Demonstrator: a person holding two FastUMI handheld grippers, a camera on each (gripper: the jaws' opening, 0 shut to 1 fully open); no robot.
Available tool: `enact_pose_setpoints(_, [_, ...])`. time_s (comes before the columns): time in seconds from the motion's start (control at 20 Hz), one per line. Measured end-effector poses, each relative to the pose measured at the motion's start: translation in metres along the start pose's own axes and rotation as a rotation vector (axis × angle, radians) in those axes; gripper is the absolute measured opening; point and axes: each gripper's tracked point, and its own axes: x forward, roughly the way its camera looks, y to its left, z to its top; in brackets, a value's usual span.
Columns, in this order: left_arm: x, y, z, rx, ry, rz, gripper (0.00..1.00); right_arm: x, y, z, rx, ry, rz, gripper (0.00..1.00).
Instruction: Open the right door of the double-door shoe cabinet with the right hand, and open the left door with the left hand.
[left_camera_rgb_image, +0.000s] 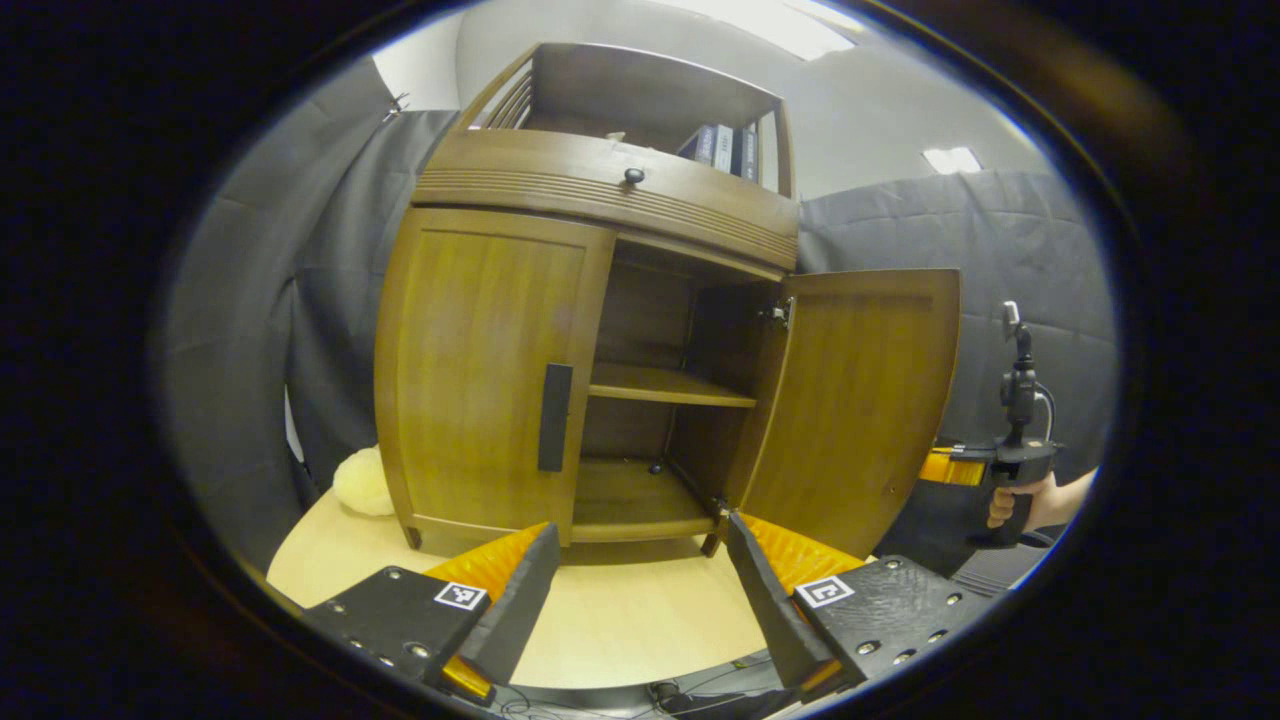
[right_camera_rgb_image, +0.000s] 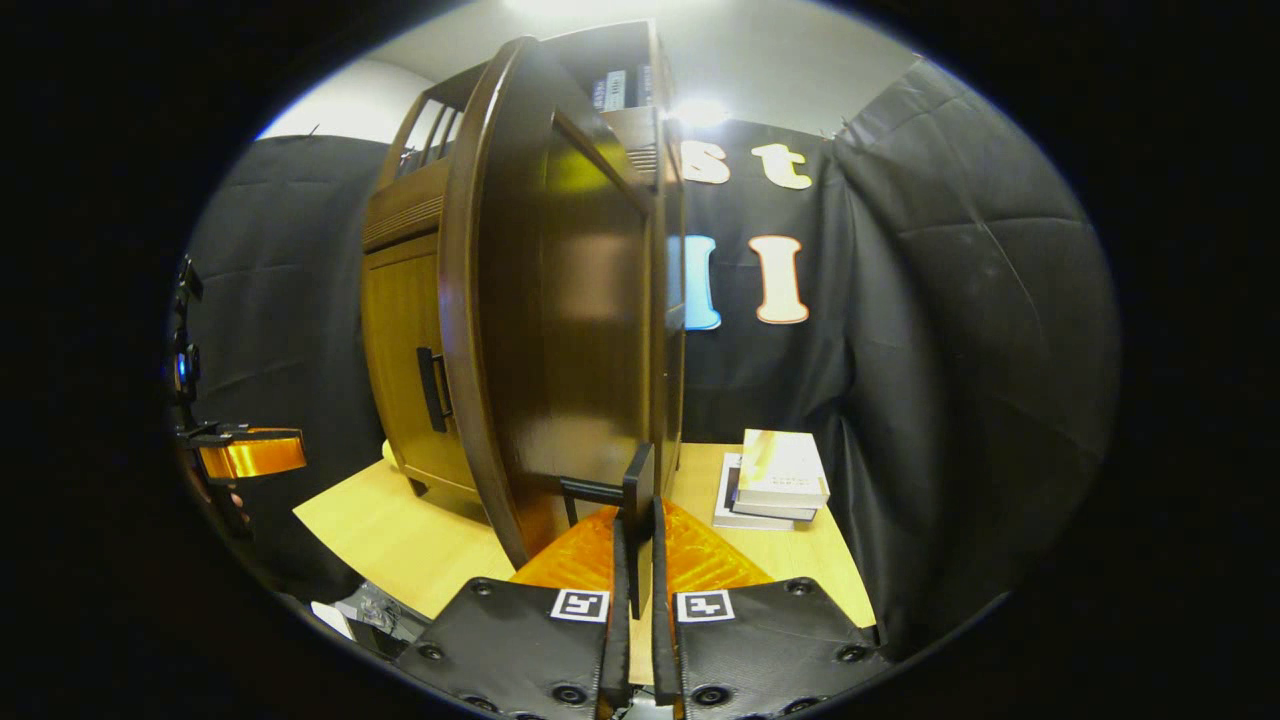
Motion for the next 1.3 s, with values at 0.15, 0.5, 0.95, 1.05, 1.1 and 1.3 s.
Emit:
enact_pose_setpoints(0.15, [0.003, -0.005, 0.001, 0.015, 0.003, -0.029, 0.97, -0.012, -0.005, -0.004, 0.036, 0.019, 0.036, 0.02])
enact_pose_setpoints(0.5, [0.009, 0.003, 0.011, 0.019, -0.034, -0.024, 0.97, -0.038, -0.003, -0.001, 0.031, 0.007, -0.045, 0.09])
enact_pose_setpoints(0.95, [0.005, 0.036, 0.023, -0.002, -0.075, 0.082, 0.95, -0.084, 0.061, 0.020, -0.061, -0.076, -0.077, 0.07])
enact_pose_setpoints(1.05, [0.003, 0.045, 0.026, 0.002, -0.084, 0.110, 0.96, -0.077, 0.098, 0.021, -0.087, -0.074, -0.006, 0.05])
enact_pose_setpoints(1.1, [0.003, 0.048, 0.026, 0.003, -0.086, 0.121, 0.96, -0.071, 0.117, 0.021, -0.088, -0.075, 0.035, 0.08])
enact_pose_setpoints(1.3, [0.002, 0.055, 0.028, 0.006, -0.095, 0.176, 0.96, -0.039, 0.165, 0.038, -0.077, -0.124, 0.117, 0.10])
